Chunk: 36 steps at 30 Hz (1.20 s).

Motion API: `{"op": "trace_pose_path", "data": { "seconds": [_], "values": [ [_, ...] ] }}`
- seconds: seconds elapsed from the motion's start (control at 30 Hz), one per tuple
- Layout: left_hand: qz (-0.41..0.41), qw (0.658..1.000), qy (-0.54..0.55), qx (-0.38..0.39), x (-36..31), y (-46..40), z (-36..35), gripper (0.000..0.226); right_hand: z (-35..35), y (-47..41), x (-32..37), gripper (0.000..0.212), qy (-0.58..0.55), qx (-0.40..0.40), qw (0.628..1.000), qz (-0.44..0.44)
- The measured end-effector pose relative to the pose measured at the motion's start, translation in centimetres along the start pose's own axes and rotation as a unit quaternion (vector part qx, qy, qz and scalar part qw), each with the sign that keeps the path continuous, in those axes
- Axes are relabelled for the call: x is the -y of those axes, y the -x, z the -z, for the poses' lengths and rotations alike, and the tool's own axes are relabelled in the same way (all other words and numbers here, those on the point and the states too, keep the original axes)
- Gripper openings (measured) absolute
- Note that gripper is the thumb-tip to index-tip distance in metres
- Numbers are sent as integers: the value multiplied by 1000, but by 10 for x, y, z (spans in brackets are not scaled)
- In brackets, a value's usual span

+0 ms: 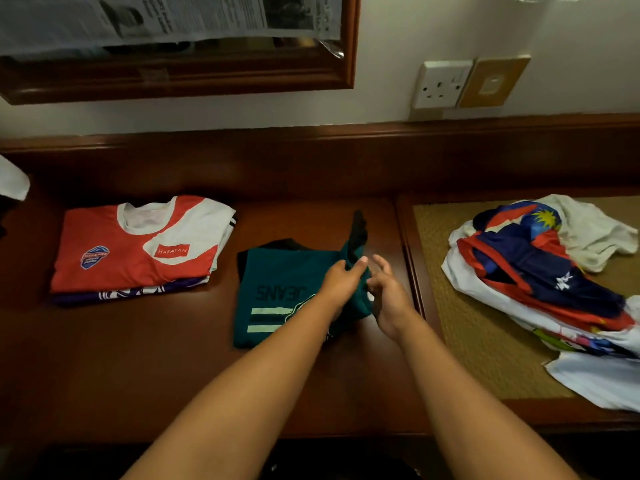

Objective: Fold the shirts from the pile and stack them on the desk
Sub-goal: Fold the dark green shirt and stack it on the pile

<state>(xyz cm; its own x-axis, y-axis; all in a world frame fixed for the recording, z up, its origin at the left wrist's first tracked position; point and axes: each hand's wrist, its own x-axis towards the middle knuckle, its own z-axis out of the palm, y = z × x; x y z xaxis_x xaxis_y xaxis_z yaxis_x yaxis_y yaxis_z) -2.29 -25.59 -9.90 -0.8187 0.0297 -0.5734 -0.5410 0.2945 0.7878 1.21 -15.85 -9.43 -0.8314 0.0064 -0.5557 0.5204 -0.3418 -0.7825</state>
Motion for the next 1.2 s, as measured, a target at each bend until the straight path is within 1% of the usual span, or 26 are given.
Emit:
{"op": "trace_pose_path", "data": {
  "seconds": [0.03, 0.1, 0.2, 0.33, 0.4, 0.47, 0.57, 0.67, 0.73, 0.8, 0.87, 0.9, 0.97, 1.03, 1.1, 1.17, 1.2],
  "values": [
    [9, 1000, 25, -2, 4, -4, 1, 42, 2, 2, -2, 65, -45, 7, 999, -11],
    [26, 999, 46, -11, 10, -10, 3, 30, 6, 5, -7, 66, -100, 20, 995, -18],
    [24, 999, 10, -43, 13, -12, 5, 14, 16, 8, -17, 62, -129, 5, 991, -15],
    [4, 998, -15, -60, 6, -2, 12, 15, 30, 10, -24, 49, -133, -43, 990, -5],
    [-18, 998, -10, -54, -3, 6, 16, 16, 36, 6, -28, 41, -119, -67, 991, -14],
    [-42, 998, 10, -40, -19, 19, 21, 19, 40, 1, -35, 37, -97, -86, 991, -31],
    [-80, 994, 69, -7, -42, 43, 30, 21, 40, -6, -46, 44, -73, -99, 989, -80],
    [-110, 977, 183, 8, -68, 72, 48, 20, 39, -5, -56, 55, -45, -80, 986, -135],
    [-133, 955, 262, 27, -79, 88, 72, 20, 37, -4, -58, 50, -38, -69, 986, -149],
    [-154, 941, 300, 25, -78, 99, 106, 22, 35, -4, -57, 43, -43, -81, 988, -125],
    [-152, 940, 306, -14, -62, 99, 141, 25, 39, -11, -56, 46, -43, -98, 992, -59],
    [-136, 943, 301, -42, -47, 95, 157, 26, 43, -16, -57, 50, -30, -106, 993, -31],
    [-77, 955, 271, -97, -3, 80, 182, 25, 54, -24, -66, 55, -2, -115, 993, -10],
    [-2, 967, 213, -137, 50, 63, 197, 23, 44, -5, -57, 49, 48, -125, 991, -6],
    [56, 978, 124, -159, 101, 51, 203, 25, 39, 3, -58, 49, 137, -135, 981, -27],
    [90, 981, 41, -167, 142, 40, 204, 24, 41, 2, -69, 52, 229, -150, 960, -62],
    [95, 981, 17, -167, 158, 35, 203, 25, 43, -1, -76, 54, 262, -157, 950, -63]
  ]
}}
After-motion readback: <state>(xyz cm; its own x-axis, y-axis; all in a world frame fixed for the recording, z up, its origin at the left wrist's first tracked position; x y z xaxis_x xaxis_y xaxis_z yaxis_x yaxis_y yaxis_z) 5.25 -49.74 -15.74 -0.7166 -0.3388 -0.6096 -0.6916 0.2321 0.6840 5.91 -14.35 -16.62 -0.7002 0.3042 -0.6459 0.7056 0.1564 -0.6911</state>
